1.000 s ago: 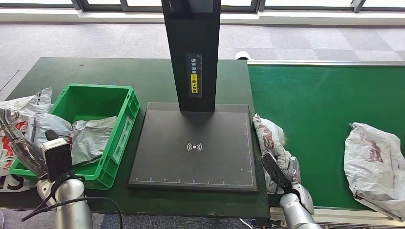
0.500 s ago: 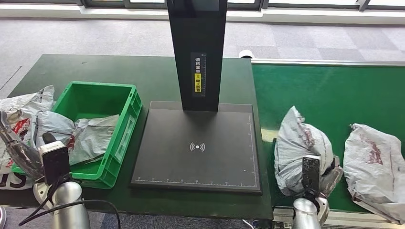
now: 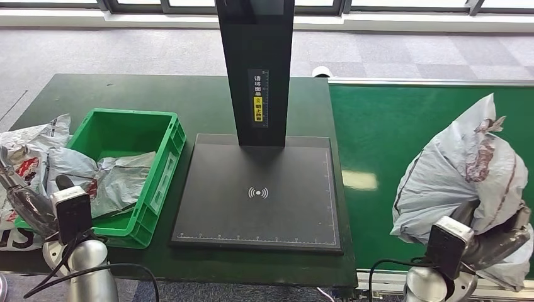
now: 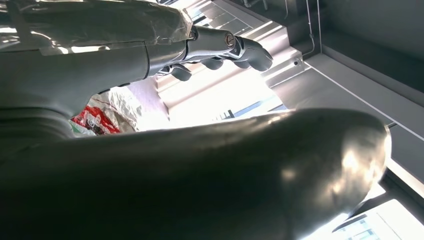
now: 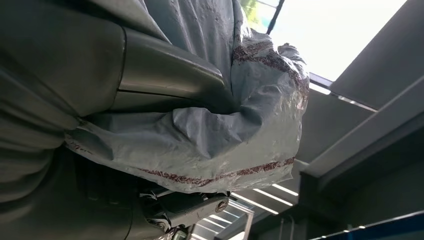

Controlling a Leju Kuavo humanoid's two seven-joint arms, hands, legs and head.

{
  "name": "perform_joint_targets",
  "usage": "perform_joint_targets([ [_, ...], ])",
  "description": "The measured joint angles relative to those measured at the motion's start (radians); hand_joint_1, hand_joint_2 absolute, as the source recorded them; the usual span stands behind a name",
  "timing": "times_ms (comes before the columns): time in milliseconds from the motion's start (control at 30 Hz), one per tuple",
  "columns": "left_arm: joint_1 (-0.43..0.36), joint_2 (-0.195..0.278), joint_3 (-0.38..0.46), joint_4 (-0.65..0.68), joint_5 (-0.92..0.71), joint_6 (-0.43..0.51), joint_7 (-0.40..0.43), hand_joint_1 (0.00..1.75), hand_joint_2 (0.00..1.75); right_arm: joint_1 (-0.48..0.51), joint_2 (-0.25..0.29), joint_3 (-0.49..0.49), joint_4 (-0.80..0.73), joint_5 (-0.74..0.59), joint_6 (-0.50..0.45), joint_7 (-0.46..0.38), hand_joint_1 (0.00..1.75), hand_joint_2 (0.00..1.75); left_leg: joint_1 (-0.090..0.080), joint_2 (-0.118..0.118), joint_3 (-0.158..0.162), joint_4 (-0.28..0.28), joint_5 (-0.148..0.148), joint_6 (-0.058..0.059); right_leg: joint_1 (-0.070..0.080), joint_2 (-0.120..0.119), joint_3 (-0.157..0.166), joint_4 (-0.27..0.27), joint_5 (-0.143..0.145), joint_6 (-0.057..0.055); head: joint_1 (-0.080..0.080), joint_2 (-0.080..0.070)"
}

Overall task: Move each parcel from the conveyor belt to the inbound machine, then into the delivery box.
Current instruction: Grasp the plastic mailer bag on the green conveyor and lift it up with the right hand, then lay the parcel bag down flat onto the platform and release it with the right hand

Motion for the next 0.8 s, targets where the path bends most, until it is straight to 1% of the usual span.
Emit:
perform_joint_targets([
  [167, 0.0, 0.0, 0.0, 0.0, 0.0, 0.0, 0.0, 0.0, 0.0, 0.02, 0.002, 0.063, -0.062, 0.038, 0.0, 0.0, 1.75, 1.75, 0.0, 0.001, 0.0, 0.0, 0.0, 0.0, 0.0, 0.001, 0.0, 0.0, 0.0, 0.0, 0.0, 0.0],
  [267, 0.0, 0.0, 0.0, 0.0, 0.0, 0.0, 0.0, 0.0, 0.0, 0.029, 0.002, 0.118, -0.062, 0.078, 0.001, 0.0, 1.75, 1.75, 0.0, 0.002, 0.0, 0.0, 0.0, 0.0, 0.0, 0.002, 0.0, 0.0, 0.001, 0.0, 0.0, 0.0],
  [367, 0.0, 0.0, 0.0, 0.0, -0.001, 0.0, 0.0, 0.0, 0.0, 0.035, 0.002, 0.189, -0.031, 0.139, 0.006, 0.001, 1.75, 1.75, 0.001, 0.004, 0.001, 0.0, 0.0, 0.0, 0.0, 0.003, 0.0, 0.0, 0.001, 0.0, 0.0, 0.0],
  [500, -0.002, 0.0, -0.008, 0.002, -0.006, 0.0, 0.0, 0.0, 0.0, 0.02, -0.001, 0.303, 0.111, 0.24, 0.028, 0.02, 1.75, 1.75, 0.001, 0.006, 0.002, 0.0, 0.0, 0.0, 0.001, 0.006, 0.0, 0.0, 0.001, 0.0, 0.0, 0.0],
  [600, -0.005, 0.0, -0.019, 0.005, -0.008, 0.0, 0.0, 0.0, 0.0, -0.001, -0.003, 0.371, 0.237, 0.309, 0.018, 0.052, 1.75, 1.75, 0.001, 0.006, 0.002, 0.0, 0.001, 0.0, 0.001, 0.006, 0.0, 0.0, 0.001, -0.001, 0.0, 0.0],
  [700, -0.008, 0.0, -0.032, 0.013, -0.008, -0.001, 0.0, 0.0, 0.0, -0.022, -0.004, 0.404, 0.349, 0.343, 0.013, 0.065, 1.75, 1.75, 0.002, 0.006, 0.001, 0.0, 0.001, 0.0, 0.001, 0.006, 0.0, 0.0, 0.002, -0.001, 0.0, 0.0],
  [800, -0.011, 0.0, -0.045, 0.021, -0.012, -0.001, 0.0, 0.0, 0.0, -0.038, -0.004, 0.408, 0.439, 0.362, 0.012, 0.06, 1.75, 1.75, 0.003, 0.006, 0.001, 0.0, 0.001, 0.0, 0.001, 0.006, 0.0, 0.0, 0.002, 0.0, 0.0, 0.0],
])
